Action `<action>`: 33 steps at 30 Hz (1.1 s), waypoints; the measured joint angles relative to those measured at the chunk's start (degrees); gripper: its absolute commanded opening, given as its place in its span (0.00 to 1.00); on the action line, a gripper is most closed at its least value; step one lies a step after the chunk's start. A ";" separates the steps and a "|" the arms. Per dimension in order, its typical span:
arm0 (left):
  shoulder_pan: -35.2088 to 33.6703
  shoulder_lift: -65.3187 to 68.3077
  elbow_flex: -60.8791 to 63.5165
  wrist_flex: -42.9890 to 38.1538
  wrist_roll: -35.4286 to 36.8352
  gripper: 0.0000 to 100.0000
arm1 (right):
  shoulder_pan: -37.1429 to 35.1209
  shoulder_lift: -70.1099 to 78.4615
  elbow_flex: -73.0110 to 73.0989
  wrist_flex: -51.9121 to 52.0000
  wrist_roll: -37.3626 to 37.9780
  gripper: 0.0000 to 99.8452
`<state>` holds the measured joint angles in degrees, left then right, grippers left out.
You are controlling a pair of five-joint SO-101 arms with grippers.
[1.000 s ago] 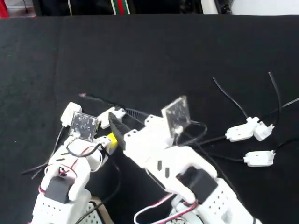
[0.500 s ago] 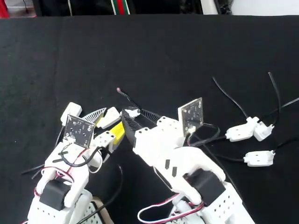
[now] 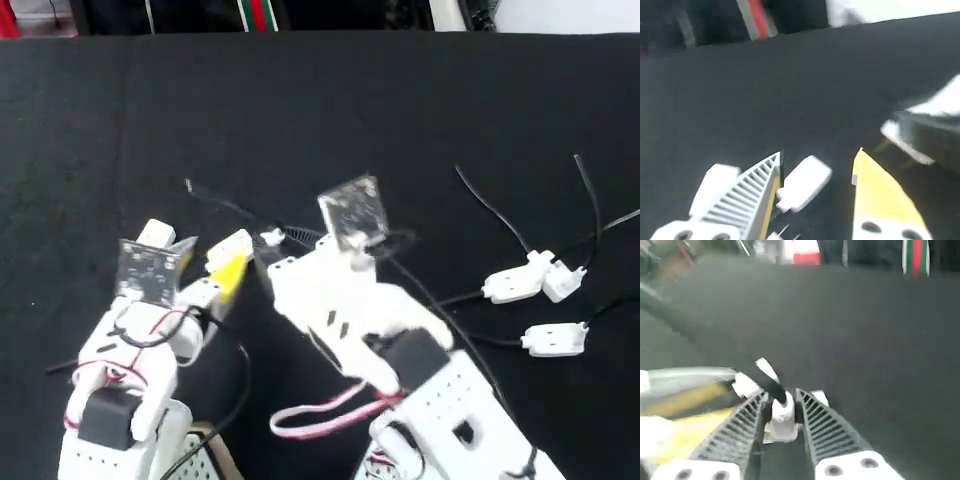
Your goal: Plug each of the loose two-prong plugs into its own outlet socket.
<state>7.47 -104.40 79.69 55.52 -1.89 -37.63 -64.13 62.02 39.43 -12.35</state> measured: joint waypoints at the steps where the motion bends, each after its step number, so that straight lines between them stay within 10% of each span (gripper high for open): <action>1: -2.55 0.09 -0.26 1.58 0.00 0.24 | 0.88 1.58 0.00 -0.09 0.70 0.01; 17: -53.89 0.18 5.98 14.51 0.00 0.24 | 1.41 36.31 -0.88 -25.41 0.26 0.01; 33: -58.29 0.18 7.21 14.51 0.00 0.24 | 0.88 55.30 -12.66 -28.66 -1.32 0.01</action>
<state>-50.81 -104.22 86.90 70.02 -1.89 -36.75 -8.84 49.36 10.77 -13.67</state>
